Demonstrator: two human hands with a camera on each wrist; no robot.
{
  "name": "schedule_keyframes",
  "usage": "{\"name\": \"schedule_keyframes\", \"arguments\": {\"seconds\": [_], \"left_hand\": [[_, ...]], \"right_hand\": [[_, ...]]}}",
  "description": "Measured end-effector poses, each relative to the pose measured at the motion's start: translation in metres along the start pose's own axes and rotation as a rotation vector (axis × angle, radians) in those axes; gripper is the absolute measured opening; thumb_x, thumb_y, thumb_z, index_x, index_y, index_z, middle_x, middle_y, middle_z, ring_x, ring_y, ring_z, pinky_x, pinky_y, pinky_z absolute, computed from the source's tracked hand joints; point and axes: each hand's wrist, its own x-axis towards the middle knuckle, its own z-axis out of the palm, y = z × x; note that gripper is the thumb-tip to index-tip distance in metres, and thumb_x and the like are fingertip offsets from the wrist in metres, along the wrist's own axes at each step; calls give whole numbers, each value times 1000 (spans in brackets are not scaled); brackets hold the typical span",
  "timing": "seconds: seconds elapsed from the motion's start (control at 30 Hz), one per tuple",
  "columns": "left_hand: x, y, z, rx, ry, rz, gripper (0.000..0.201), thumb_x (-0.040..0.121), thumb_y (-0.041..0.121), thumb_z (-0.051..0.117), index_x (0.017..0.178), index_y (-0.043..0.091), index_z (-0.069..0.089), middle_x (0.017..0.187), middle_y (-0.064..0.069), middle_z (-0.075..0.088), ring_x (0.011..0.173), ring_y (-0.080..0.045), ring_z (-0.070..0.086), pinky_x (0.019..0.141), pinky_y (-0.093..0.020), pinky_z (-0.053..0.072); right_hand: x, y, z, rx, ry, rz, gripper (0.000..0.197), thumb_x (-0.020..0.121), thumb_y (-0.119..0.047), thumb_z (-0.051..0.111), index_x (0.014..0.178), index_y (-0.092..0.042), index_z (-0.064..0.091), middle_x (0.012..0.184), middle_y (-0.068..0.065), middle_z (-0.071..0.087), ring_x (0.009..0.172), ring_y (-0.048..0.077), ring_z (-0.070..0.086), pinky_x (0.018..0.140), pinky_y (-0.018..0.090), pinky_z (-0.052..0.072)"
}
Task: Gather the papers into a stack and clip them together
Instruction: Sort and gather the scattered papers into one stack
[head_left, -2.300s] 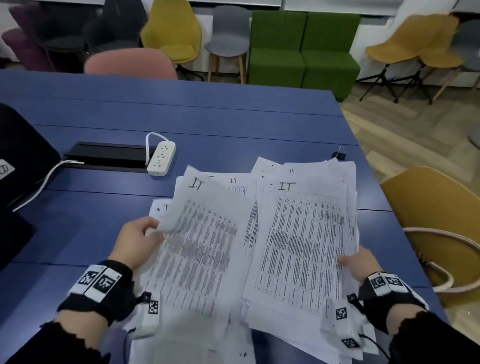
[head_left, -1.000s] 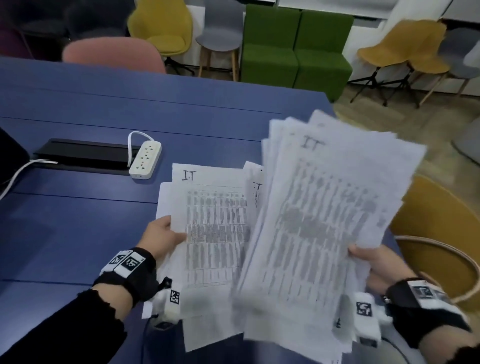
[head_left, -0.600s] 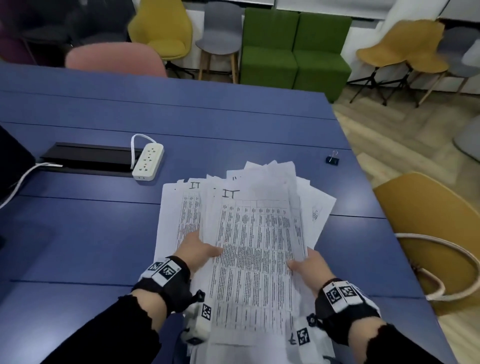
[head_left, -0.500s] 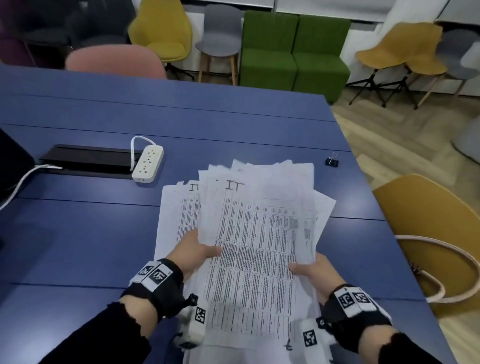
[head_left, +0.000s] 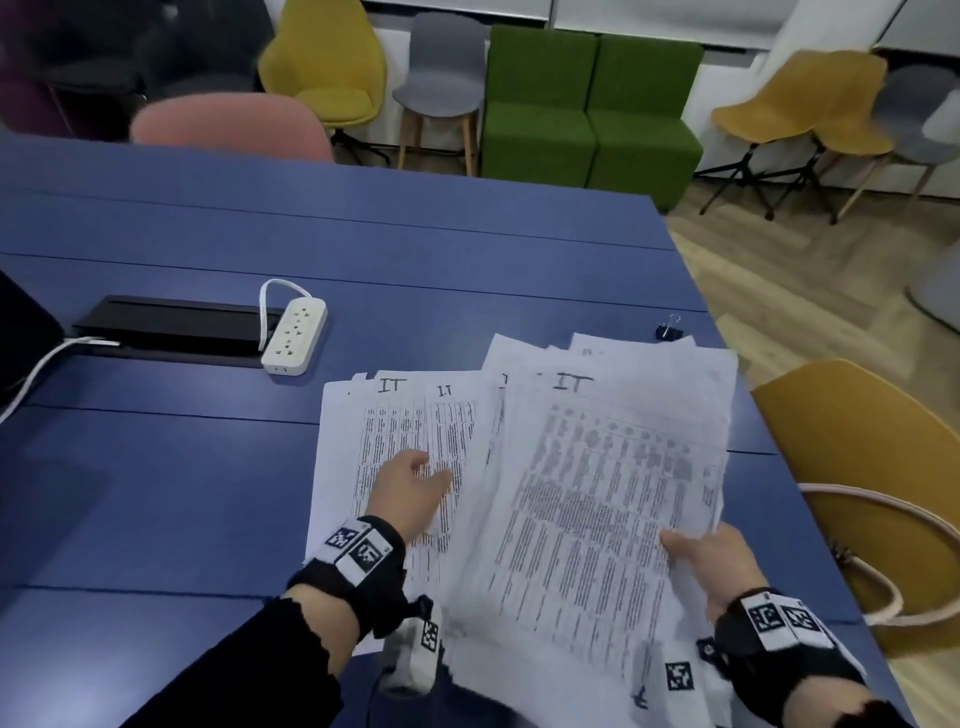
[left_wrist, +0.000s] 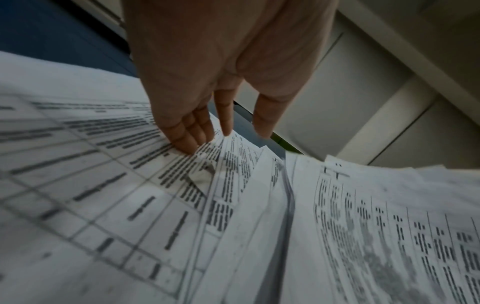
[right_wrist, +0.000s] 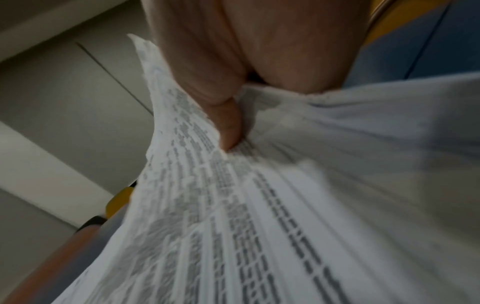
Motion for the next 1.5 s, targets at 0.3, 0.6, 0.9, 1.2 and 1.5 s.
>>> {"name": "schedule_keyframes", "arguments": {"seconds": [0.3, 0.6, 0.9, 1.2, 1.5], "left_hand": [[21, 16, 39, 50, -53, -81, 47, 99, 11, 38, 145, 14, 30, 91, -5, 58, 63, -17, 53, 58, -27, 44], [19, 0, 17, -65, 6, -113, 56, 93, 1, 45, 143, 21, 31, 128, -19, 56, 61, -22, 56, 51, -29, 48], [-1, -36, -34, -111, -63, -189, 53, 83, 8, 73, 128, 9, 44, 127, -26, 51, 85, -29, 60, 73, -37, 54], [8, -33, -53, -28, 6, -234, 44, 81, 13, 75, 112, 9, 45, 91, -10, 62, 69, -26, 61, 65, -38, 53], [20, -20, -29, 148, 195, -50, 15, 92, 7, 58, 101, 4, 46, 98, -10, 56, 80, -23, 50, 61, -27, 36]], "right_hand": [[18, -21, 30, -205, -49, -1, 34, 85, 1, 62, 119, 3, 59, 104, 17, 65, 93, 30, 61, 85, 36, 48], [11, -12, 44, -221, -83, -33, 35, 87, 2, 59, 122, -1, 56, 98, 11, 63, 90, 27, 61, 80, 31, 47], [11, 2, 11, -201, -40, -29, 44, 86, 3, 59, 128, -5, 53, 117, 16, 64, 105, 34, 61, 95, 45, 48], [28, -31, 15, -321, -73, -54, 38, 83, 7, 62, 121, 4, 58, 115, 19, 64, 91, 23, 56, 84, 29, 45], [40, -58, 59, -444, -241, -107, 38, 80, 2, 67, 117, -5, 62, 111, 12, 68, 96, 22, 61, 85, 28, 46]]}}
